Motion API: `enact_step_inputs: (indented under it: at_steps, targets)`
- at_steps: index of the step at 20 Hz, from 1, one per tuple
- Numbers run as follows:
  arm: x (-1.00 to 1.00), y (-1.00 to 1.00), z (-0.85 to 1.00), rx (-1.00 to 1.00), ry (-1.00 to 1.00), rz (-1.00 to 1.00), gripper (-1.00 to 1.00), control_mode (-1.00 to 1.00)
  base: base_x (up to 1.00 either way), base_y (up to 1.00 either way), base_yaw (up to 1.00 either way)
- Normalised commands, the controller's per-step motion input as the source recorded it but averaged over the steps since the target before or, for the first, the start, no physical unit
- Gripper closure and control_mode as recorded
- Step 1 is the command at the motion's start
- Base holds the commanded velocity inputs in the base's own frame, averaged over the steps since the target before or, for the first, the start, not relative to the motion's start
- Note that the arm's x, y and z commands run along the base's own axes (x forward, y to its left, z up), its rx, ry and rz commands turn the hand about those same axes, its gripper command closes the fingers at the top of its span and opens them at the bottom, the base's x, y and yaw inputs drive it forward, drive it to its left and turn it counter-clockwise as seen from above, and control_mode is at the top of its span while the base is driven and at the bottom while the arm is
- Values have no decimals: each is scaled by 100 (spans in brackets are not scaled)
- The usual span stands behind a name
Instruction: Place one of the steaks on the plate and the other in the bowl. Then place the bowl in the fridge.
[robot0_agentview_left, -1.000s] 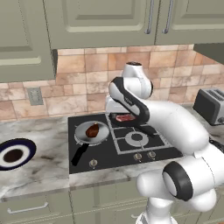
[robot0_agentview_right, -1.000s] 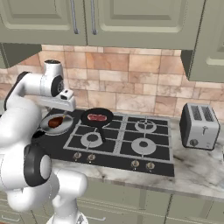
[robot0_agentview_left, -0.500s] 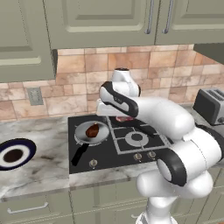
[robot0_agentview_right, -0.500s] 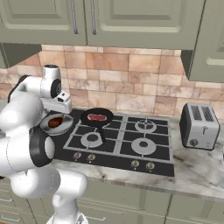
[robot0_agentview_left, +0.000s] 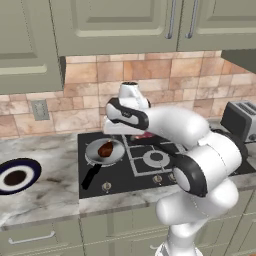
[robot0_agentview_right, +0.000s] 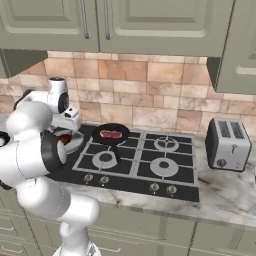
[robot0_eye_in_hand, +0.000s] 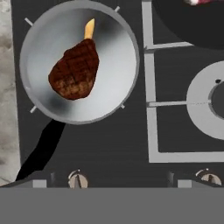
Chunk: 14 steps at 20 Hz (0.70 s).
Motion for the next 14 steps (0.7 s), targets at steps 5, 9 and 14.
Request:
enact_step_inputs:
  at_steps: [5,9,14]
  targets:
    - [31,13,-26,-3,2,0,-100,-100,0,0,0]
    - [28,2,-27,-1,2,0,-100,-100,0,0,0]
    - [30,0,-16,0,1,0,-100,-100,0,0,0]
